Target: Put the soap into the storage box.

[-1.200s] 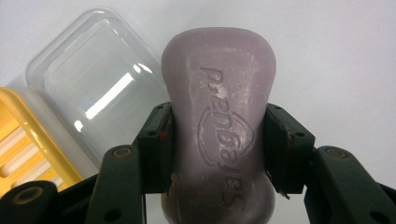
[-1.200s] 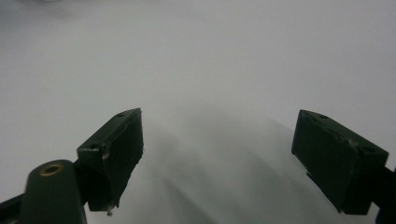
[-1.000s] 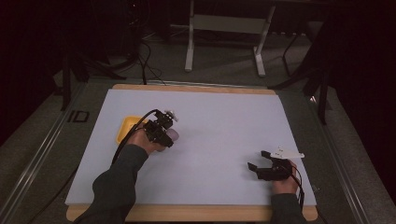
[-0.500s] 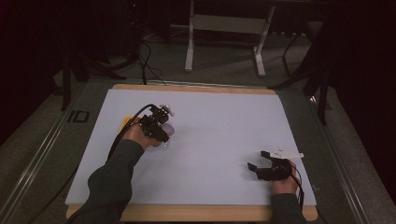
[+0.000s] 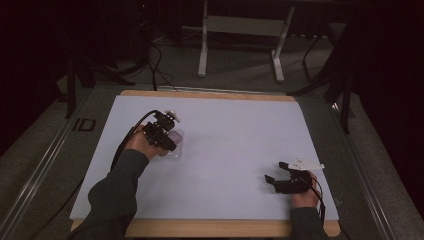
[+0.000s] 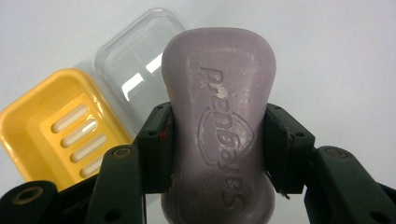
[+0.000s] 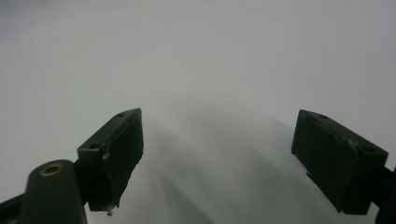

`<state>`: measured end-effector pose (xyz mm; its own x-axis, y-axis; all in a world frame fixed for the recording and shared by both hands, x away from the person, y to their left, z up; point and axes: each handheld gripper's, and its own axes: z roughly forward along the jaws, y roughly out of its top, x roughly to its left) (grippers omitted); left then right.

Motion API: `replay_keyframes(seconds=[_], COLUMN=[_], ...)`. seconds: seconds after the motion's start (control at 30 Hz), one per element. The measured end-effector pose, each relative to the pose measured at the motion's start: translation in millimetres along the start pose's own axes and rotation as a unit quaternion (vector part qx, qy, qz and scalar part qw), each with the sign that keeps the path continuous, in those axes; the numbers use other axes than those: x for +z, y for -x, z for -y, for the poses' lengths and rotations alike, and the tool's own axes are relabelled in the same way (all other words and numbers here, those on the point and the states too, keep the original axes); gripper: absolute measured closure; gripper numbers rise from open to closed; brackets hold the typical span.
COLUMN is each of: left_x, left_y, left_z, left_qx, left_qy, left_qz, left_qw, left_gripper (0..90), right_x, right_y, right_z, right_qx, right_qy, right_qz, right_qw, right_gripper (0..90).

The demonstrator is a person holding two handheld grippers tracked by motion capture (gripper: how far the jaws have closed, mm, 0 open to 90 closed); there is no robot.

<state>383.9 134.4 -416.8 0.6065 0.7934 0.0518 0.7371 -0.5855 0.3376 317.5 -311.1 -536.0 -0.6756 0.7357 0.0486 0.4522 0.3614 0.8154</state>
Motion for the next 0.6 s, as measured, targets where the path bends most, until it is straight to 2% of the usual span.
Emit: replay_keyframes(seconds=[0.3, 0.6], left_x=[-2.5, -1.6], left_y=[-5.6, -6.2], left_z=[2.7, 1.5], left_qx=[-0.020, -0.028], left_qy=[0.003, 0.004], left_qz=[-0.010, -0.017], left_qw=[0.9997, 0.9995], left_gripper=[49.9, 49.9], right_x=[-0.3, 0.0], right_y=[0.1, -0.5], right_z=[0.1, 0.0], right_qx=[0.000, -0.002], right_qy=[0.001, 0.000], right_qz=[0.000, 0.001], right_qw=[1.0000, 1.0000], right_gripper=[16.4, 16.5])
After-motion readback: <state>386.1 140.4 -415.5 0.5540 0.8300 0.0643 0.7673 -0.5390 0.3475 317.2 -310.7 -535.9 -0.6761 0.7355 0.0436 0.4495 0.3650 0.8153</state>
